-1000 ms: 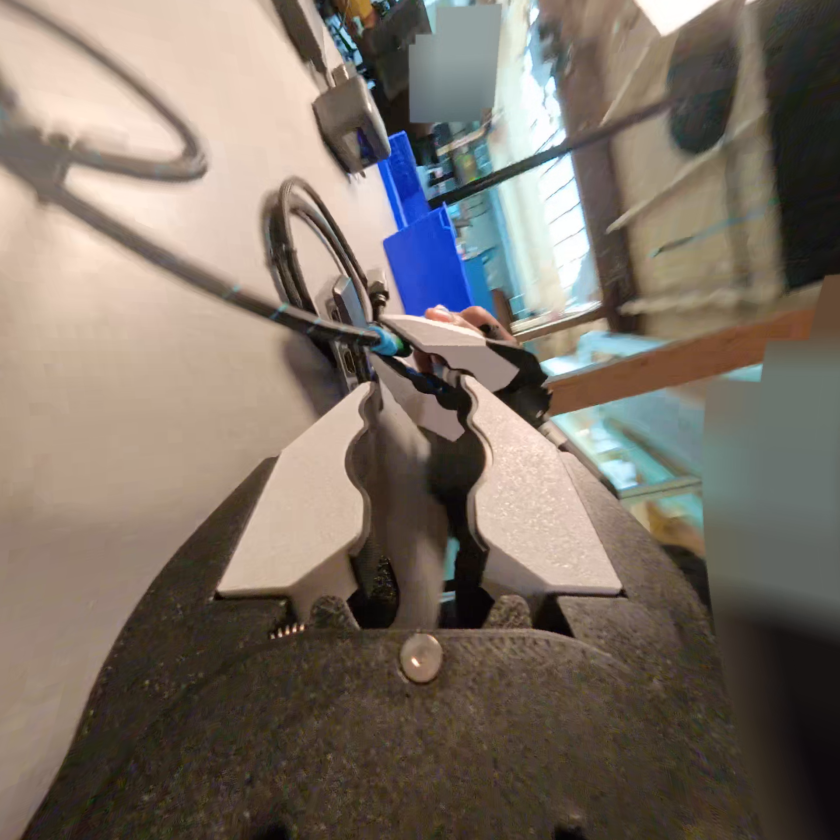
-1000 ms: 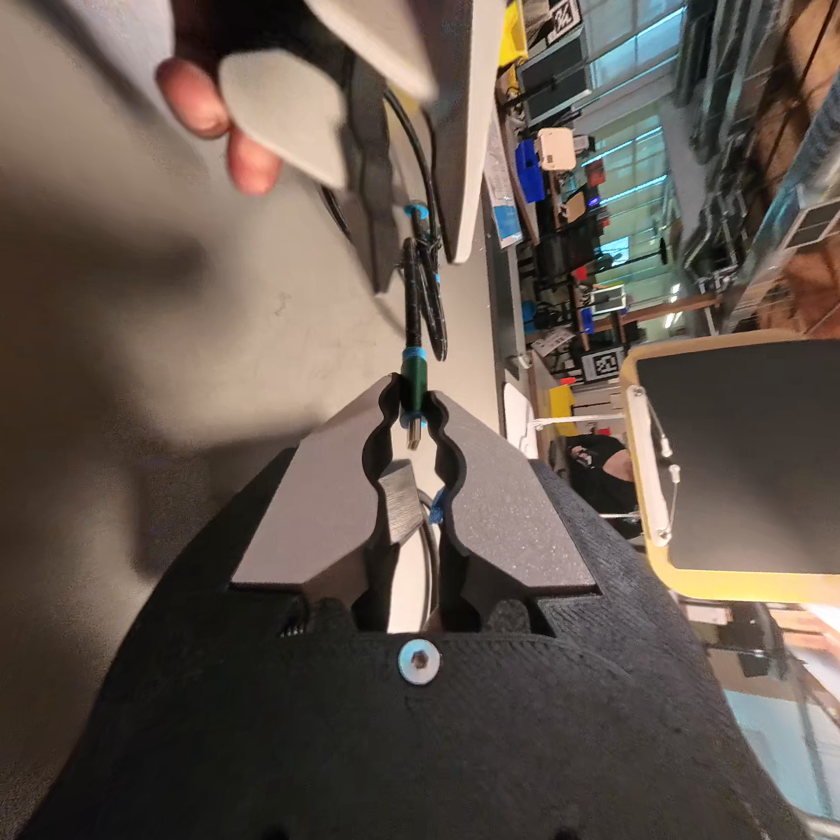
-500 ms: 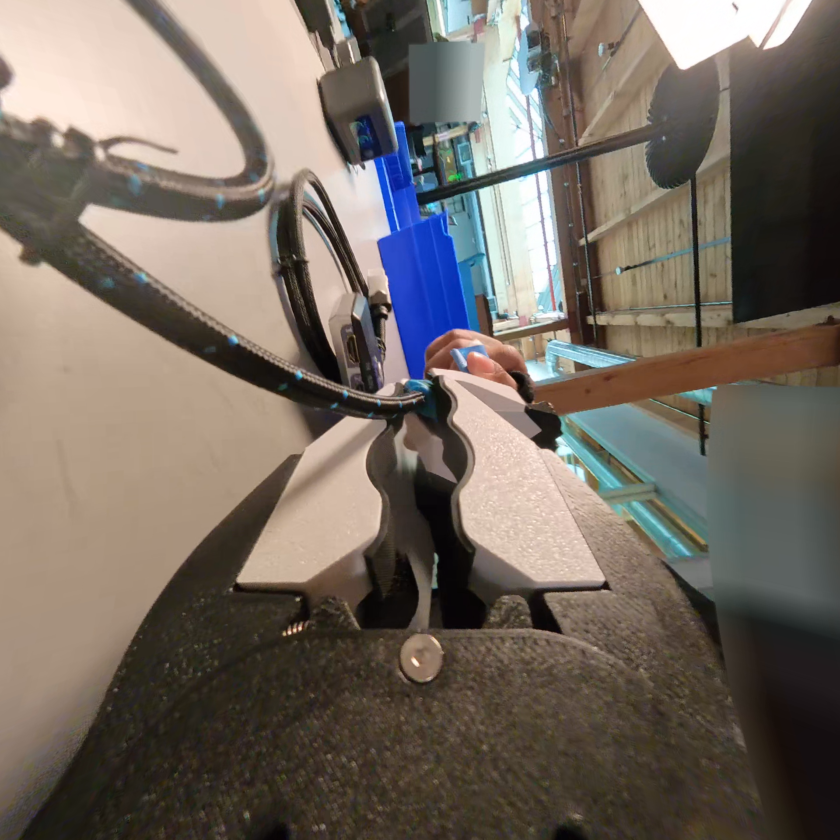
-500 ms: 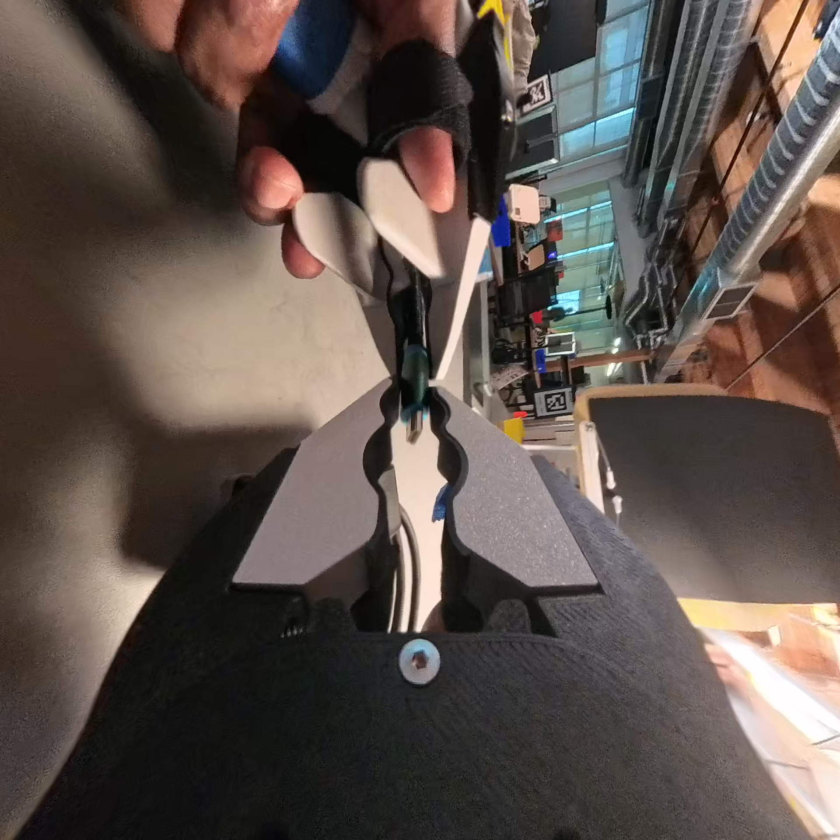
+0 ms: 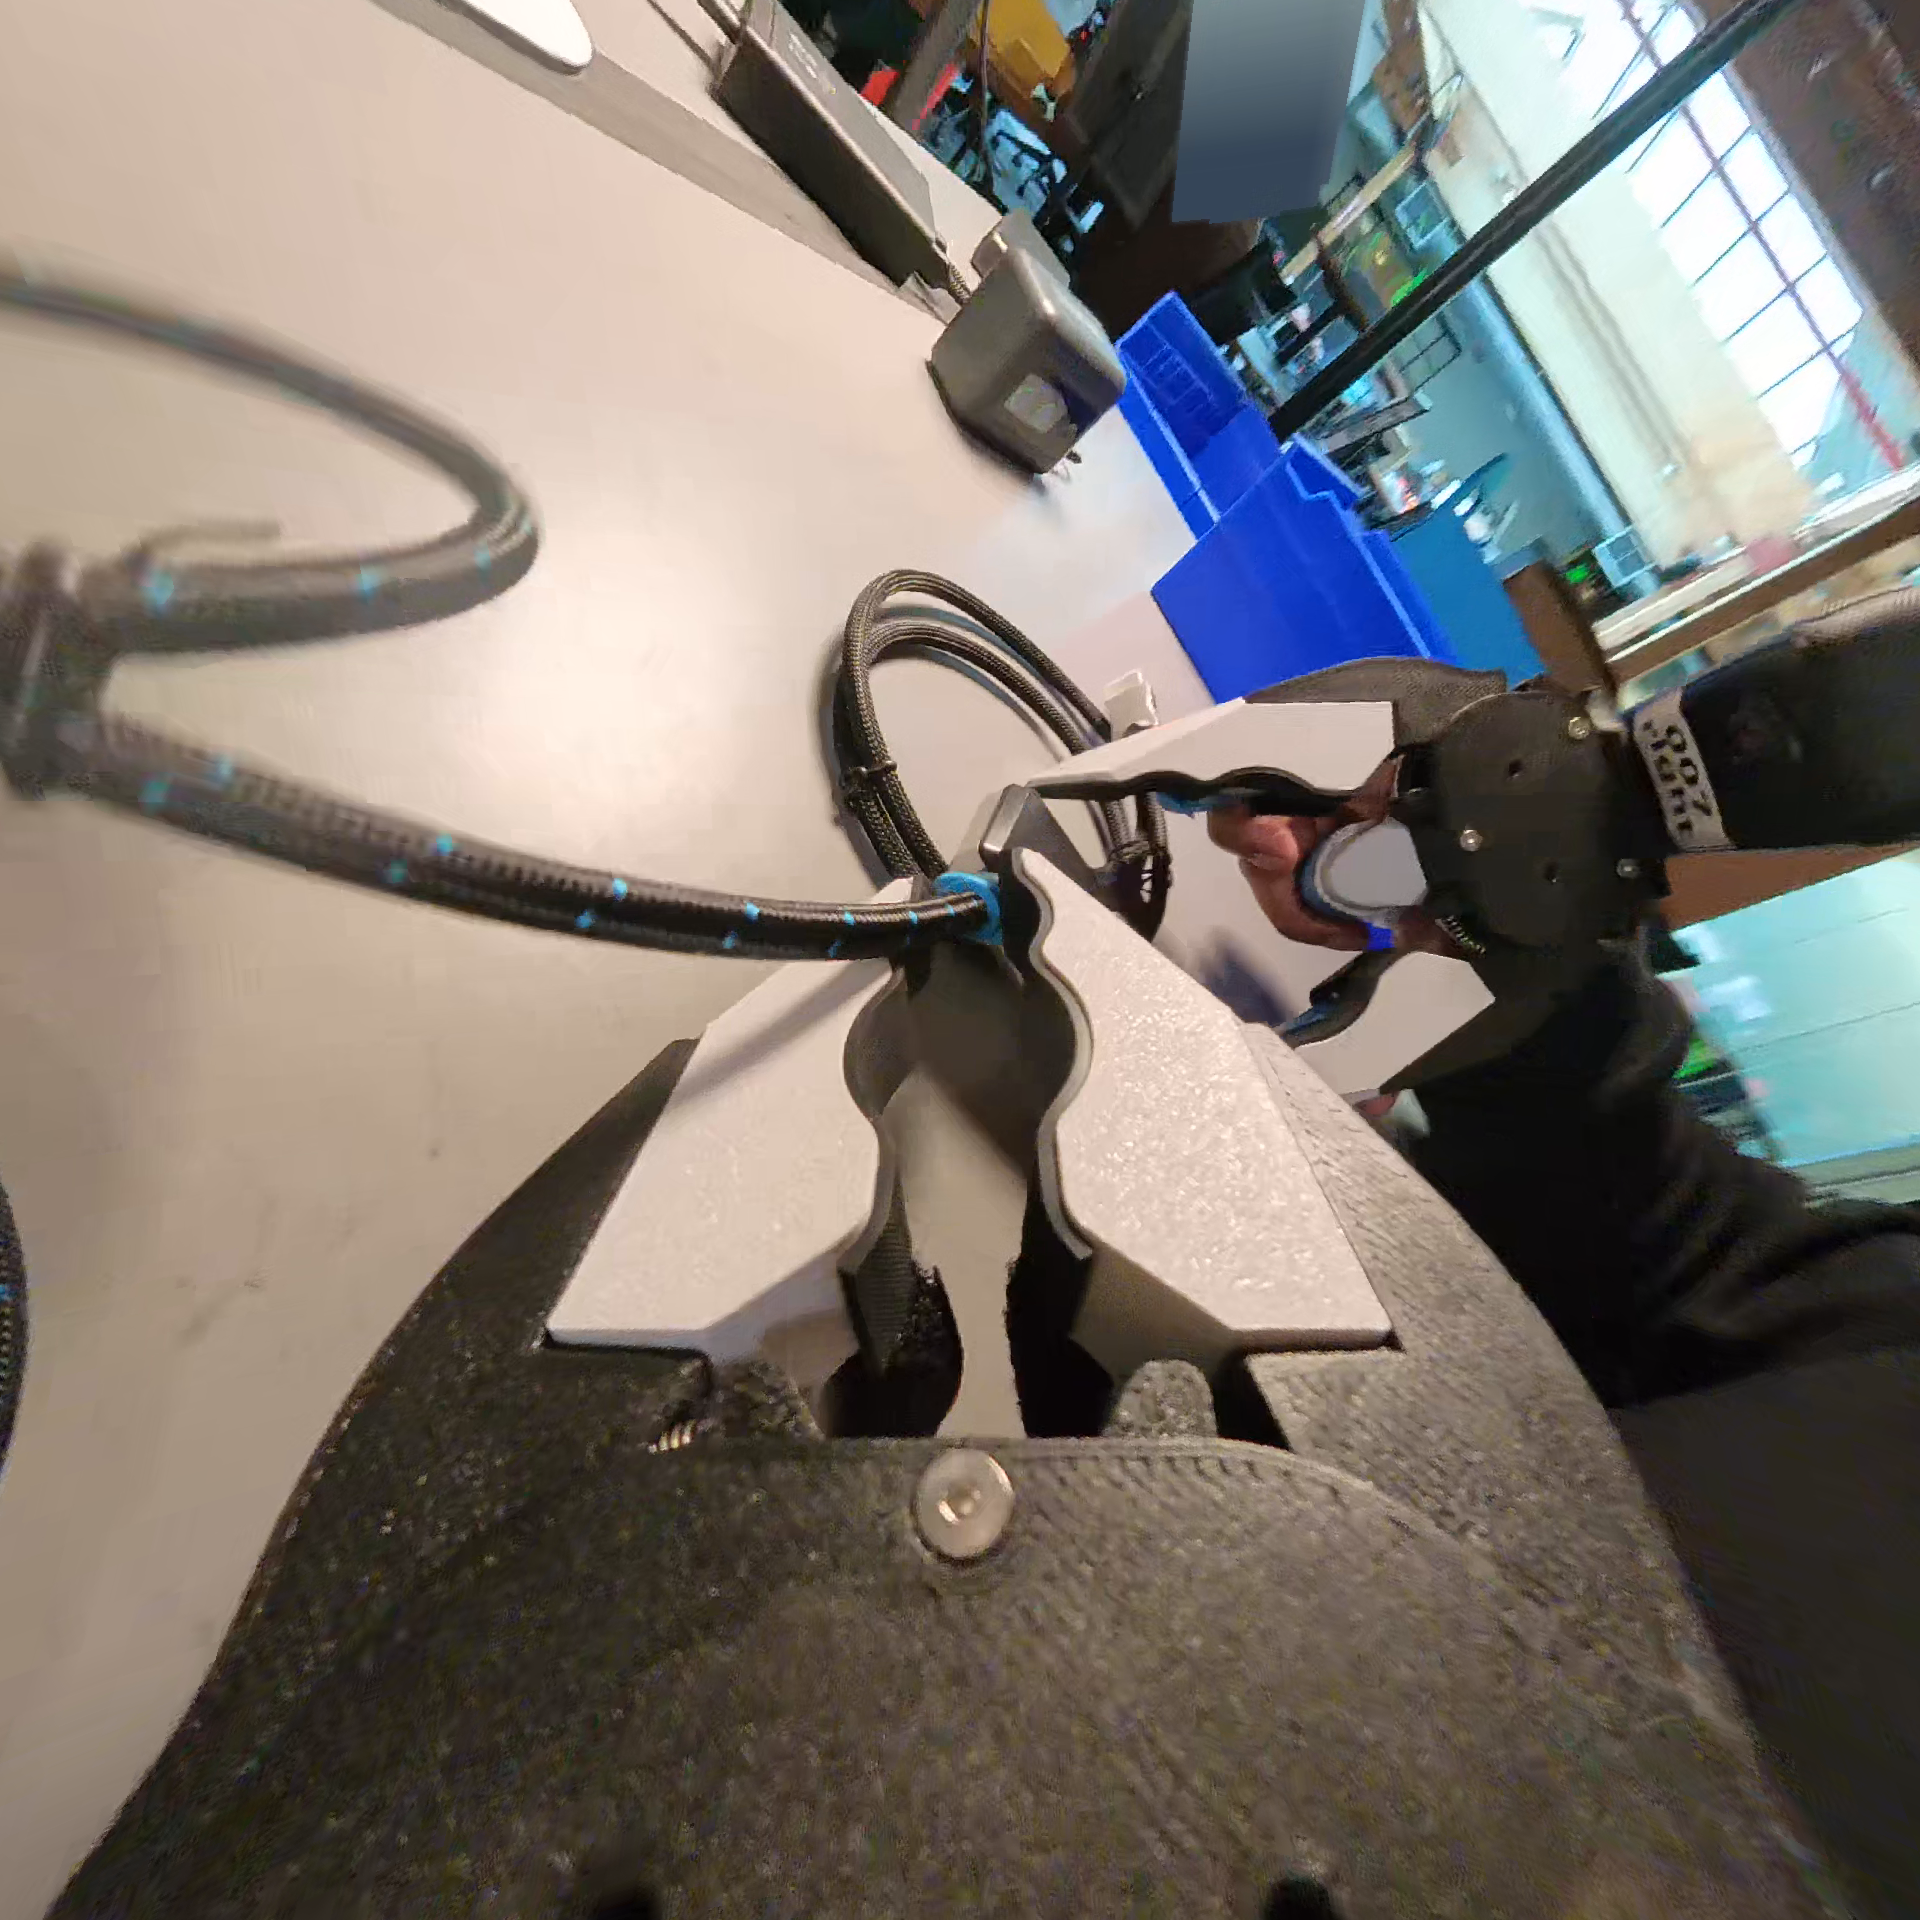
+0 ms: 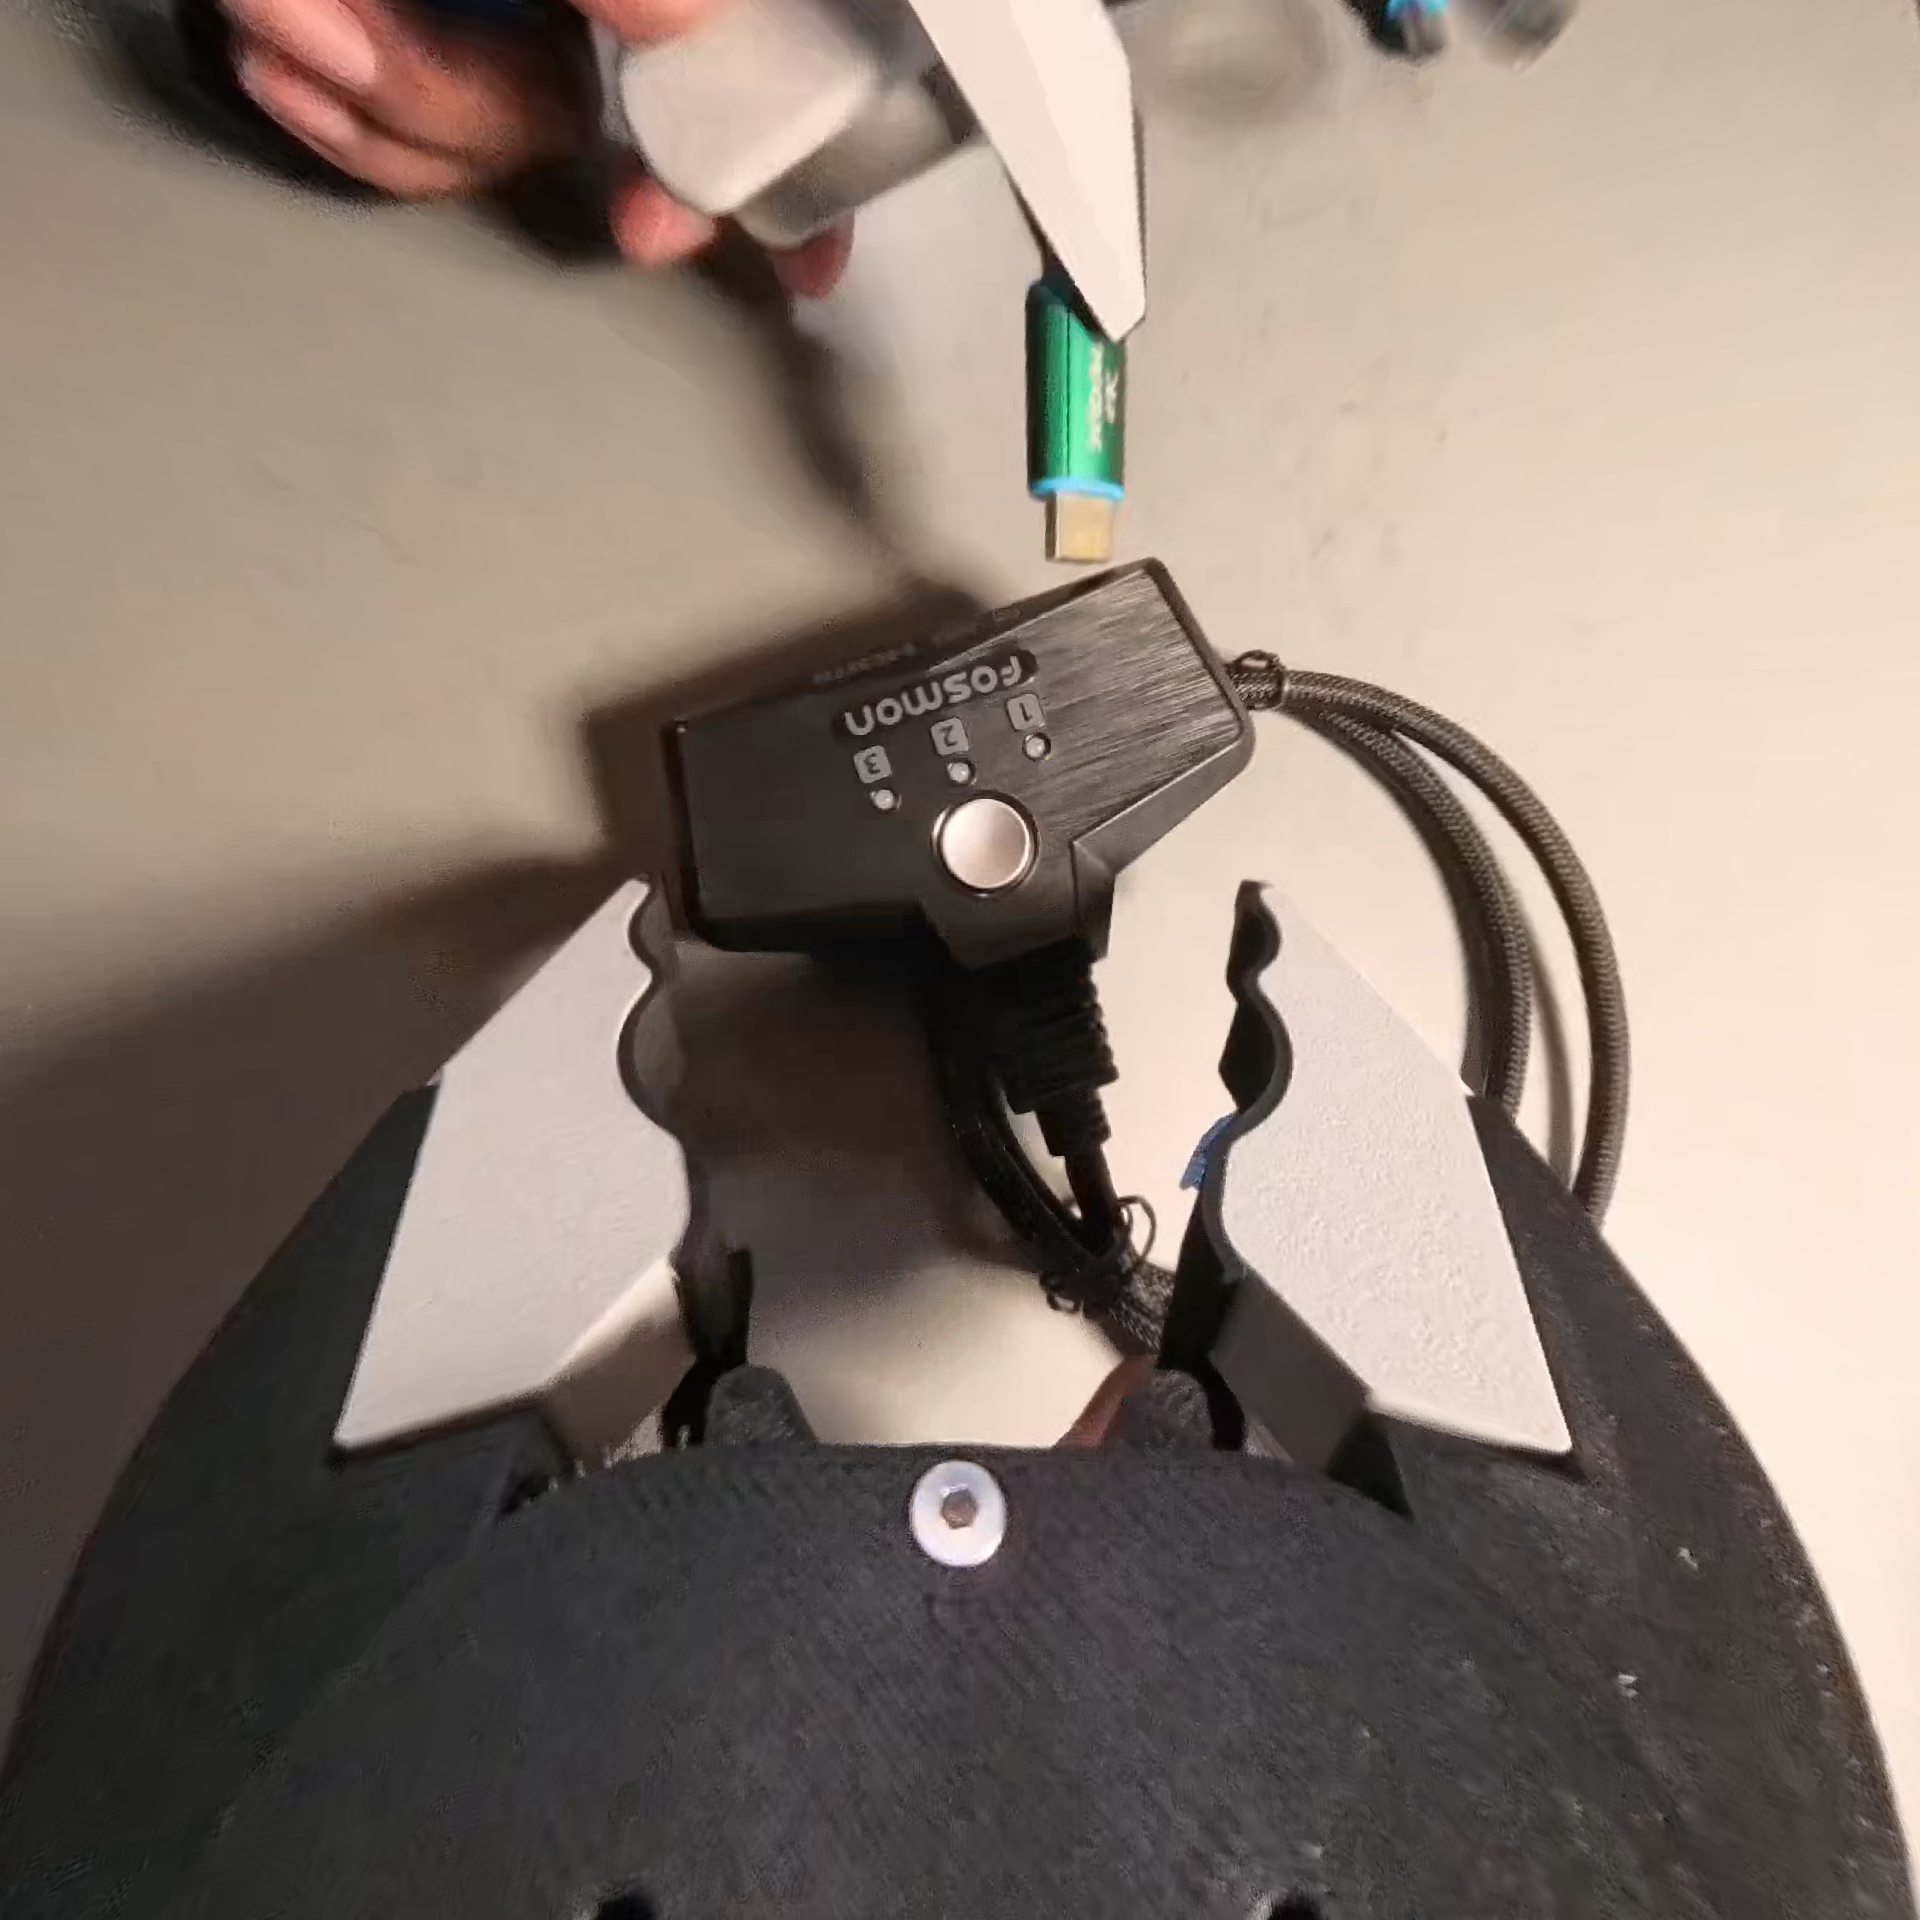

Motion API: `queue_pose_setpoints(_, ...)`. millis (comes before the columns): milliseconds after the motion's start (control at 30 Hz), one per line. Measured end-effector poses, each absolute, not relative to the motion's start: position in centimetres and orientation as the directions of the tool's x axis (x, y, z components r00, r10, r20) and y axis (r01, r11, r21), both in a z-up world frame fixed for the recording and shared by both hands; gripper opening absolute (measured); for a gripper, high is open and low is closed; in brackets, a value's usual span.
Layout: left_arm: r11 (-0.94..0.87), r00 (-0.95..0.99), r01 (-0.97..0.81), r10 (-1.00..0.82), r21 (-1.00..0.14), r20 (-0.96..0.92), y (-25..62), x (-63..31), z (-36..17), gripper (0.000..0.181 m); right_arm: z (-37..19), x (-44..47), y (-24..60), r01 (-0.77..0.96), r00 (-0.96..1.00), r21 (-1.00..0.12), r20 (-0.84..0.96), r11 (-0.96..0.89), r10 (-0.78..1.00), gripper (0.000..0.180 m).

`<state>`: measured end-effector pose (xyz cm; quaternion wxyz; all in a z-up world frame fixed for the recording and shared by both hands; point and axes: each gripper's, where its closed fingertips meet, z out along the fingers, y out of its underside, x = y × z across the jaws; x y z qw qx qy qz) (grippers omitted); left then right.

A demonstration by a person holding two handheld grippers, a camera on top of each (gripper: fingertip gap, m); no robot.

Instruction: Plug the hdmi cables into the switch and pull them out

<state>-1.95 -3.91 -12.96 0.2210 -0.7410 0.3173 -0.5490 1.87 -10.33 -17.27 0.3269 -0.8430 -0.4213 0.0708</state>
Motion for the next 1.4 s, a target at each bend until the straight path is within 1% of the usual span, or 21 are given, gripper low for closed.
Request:
queue_pose_setpoints(33, -0.670, 0.199, -0.233, -0.742, -0.704, 0.640, -3.9, -1.9, -12.9, 0.013, -17.4, 1.5, -10.3, 0.660, 0.635, -0.614, 0.149, -0.432, 0.758, 0.107)
queue_pose_setpoints(67, -0.629, 0.196, -0.243, -0.777, -0.738, 0.598, -3.9, -1.9, -12.8, 0.013, -17.4, 1.2, -10.2, 0.650, 0.637, -0.625, 0.139, -0.431, 0.758, 0.097)
queue_pose_setpoints(100, -0.575, 0.201, -0.257, -0.818, -0.777, 0.539, -3.8, -1.9, -12.7, 0.013, -17.4, 1.0, -10.2, 0.647, 0.637, -0.629, 0.135, -0.431, 0.759, 0.092)
queue_pose_setpoints(167, -0.472, 0.179, -0.244, -0.881, -0.847, 0.439, -3.7, -1.9, -11.8, 0.013, -17.1, 1.0, -9.9, 0.616, 0.653, -0.651, 0.107, -0.444, 0.749, 0.089)
queue_pose_setpoints(233, -0.439, 0.185, -0.233, -0.896, -0.867, 0.404, -3.4, -2.1, -11.4, 0.013, -16.5, 1.1, -9.6, 0.560, 0.674, -0.696, 0.068, -0.449, 0.735, 0.087)
queue_pose_setpoints(367, -0.445, 0.132, -0.155, -0.894, -0.882, 0.428, -3.5, -2.1, -10.0, 0.013, -15.0, 0.8, -9.3, 0.453, 0.683, -0.772, -0.021, -0.446, 0.730, 0.084)
queue_pose_setpoints(500, -0.395, 0.096, -0.100, -0.917, -0.913, 0.387, -3.6, -2.4, -8.6, 0.013, -14.4, 0.1, -9.4, 0.422, 0.668, -0.801, -0.041, -0.424, 0.743, 0.084)
queue_pose_setpoints(667, -0.337, 0.097, -0.102, -0.940, -0.936, 0.328, -3.9, -2.5, -8.6, 0.013, -13.7, -0.4, -9.4, 0.393, 0.653, -0.833, -0.045, -0.389, 0.756, 0.084)
queue_pose_setpoints(1400, -0.326, 0.156, -0.114, -0.939, -0.939, 0.307, -3.3, -2.8, -9.0, 0.014, -13.6, -0.7, -8.7, 0.405, 0.671, -0.846, 0.016, -0.347, 0.742, 0.084)
